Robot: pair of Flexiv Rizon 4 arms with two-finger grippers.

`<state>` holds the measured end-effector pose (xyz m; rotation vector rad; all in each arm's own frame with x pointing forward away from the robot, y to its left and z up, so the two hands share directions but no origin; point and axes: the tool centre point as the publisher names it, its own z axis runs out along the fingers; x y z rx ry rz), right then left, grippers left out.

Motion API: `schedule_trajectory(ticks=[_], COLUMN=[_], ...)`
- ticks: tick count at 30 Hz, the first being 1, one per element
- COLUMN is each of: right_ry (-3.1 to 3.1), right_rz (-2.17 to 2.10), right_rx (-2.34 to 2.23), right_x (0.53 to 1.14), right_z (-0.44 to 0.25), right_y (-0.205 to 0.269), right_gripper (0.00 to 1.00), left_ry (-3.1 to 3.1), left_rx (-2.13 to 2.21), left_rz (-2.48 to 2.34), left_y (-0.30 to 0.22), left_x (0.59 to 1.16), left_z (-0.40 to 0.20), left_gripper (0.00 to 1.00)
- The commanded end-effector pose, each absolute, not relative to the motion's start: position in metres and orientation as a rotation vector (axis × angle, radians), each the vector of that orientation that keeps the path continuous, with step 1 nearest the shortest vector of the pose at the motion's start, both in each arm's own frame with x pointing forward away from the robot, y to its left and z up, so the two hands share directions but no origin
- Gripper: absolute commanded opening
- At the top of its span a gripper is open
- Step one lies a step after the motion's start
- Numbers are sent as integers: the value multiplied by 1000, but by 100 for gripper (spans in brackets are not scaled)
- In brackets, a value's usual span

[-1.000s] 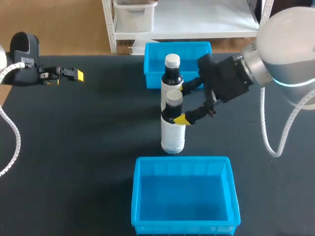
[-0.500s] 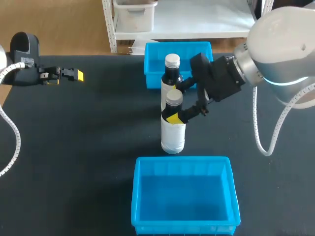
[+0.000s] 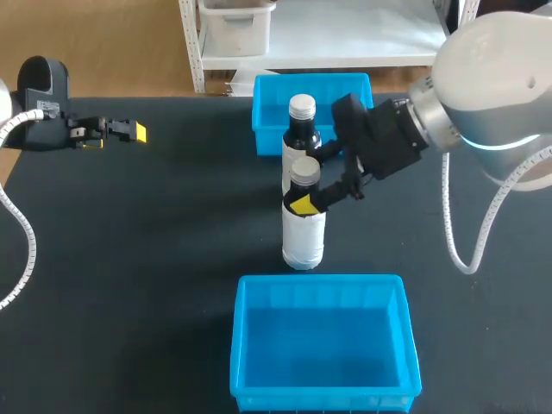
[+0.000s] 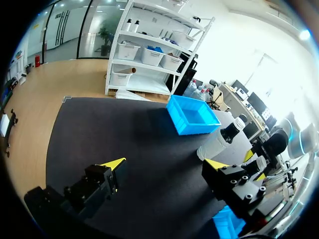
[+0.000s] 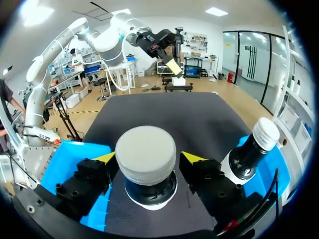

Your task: Pick up the bottle, and place it in the far bin if it is heavy, or in the near bin if it is light.

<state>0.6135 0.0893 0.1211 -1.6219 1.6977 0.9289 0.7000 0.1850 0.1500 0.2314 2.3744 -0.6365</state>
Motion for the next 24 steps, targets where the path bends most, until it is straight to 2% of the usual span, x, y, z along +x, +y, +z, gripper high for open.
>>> schedule_trajectory(ticks=[1,7,14,18,19,23,24], right_ry=[1693,1692,1690,1689,1688,1679,1676], right_rz=[933,934,935,934,933,927,924], right_rx=[-1620,-1618,-1619,-1619,-1619,-1619,-1618], right_x=[614,613,612,612,612,610,611], right_z=[121,121,120,121,121,127,129], right_y=[90,89,88,88,88,88,88], right_gripper=[76,49,46,36,33,0,0], left_ry=[2374,2374,2374,2374,2374,2374,2374], left_rx=[231,231,231,231,231,231,231], left_rz=[-636,-636,-636,-636,-636,-636,-636], left_y=[185,185,185,185,185,185,185], left_x=[700,700,700,700,700,700,700], left_z=[150,150,150,150,150,150,150], left_gripper=[100,100,100,100,100,100,100])
